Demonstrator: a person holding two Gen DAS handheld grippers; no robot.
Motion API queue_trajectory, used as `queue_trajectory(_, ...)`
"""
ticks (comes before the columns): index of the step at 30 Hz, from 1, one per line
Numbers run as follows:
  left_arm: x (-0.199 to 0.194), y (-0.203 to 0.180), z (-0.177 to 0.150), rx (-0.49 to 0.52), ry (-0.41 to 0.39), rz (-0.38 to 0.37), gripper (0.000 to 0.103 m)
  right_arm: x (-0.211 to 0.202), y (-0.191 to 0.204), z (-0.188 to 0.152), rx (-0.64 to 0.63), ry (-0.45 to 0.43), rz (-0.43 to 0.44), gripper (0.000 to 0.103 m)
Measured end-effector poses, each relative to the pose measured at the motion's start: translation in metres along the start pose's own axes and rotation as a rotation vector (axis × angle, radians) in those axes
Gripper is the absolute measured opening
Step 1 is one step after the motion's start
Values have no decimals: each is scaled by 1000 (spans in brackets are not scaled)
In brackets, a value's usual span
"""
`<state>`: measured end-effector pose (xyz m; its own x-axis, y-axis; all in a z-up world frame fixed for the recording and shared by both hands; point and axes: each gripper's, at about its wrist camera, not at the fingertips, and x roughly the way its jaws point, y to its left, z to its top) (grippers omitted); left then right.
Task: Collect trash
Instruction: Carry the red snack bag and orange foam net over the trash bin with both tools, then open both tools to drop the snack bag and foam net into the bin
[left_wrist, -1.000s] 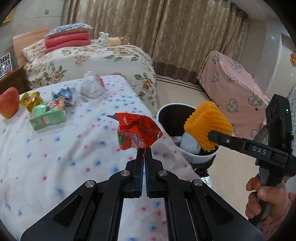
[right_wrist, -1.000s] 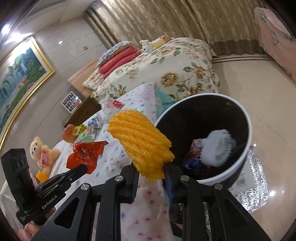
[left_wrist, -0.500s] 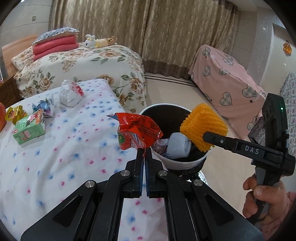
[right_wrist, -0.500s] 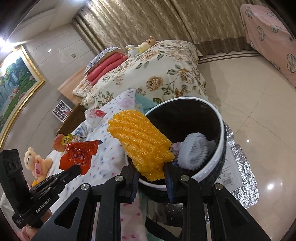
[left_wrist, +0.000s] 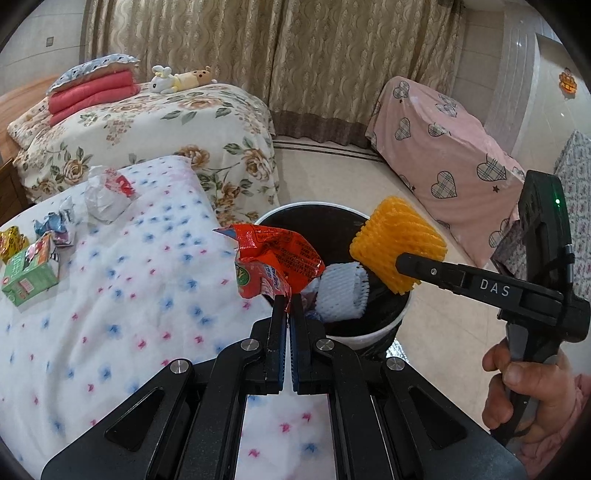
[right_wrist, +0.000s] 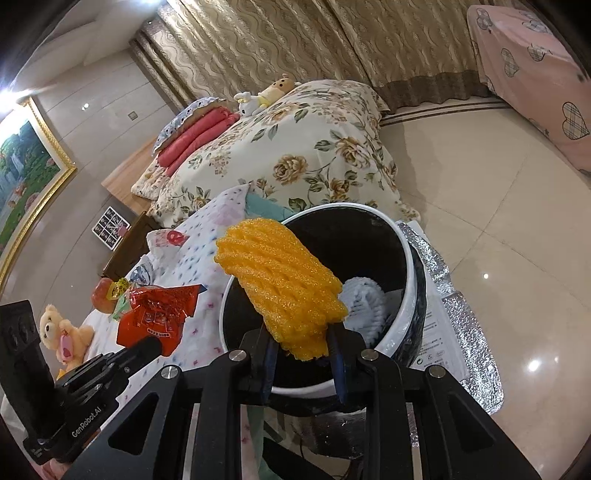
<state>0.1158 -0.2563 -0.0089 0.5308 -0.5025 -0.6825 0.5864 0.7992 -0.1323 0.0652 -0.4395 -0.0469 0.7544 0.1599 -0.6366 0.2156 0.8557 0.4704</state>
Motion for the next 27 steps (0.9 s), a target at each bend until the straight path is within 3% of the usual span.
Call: queue_trajectory(27, 38, -16, 14, 27, 52, -6, 1, 24, -15, 20, 14, 37, -30, 29)
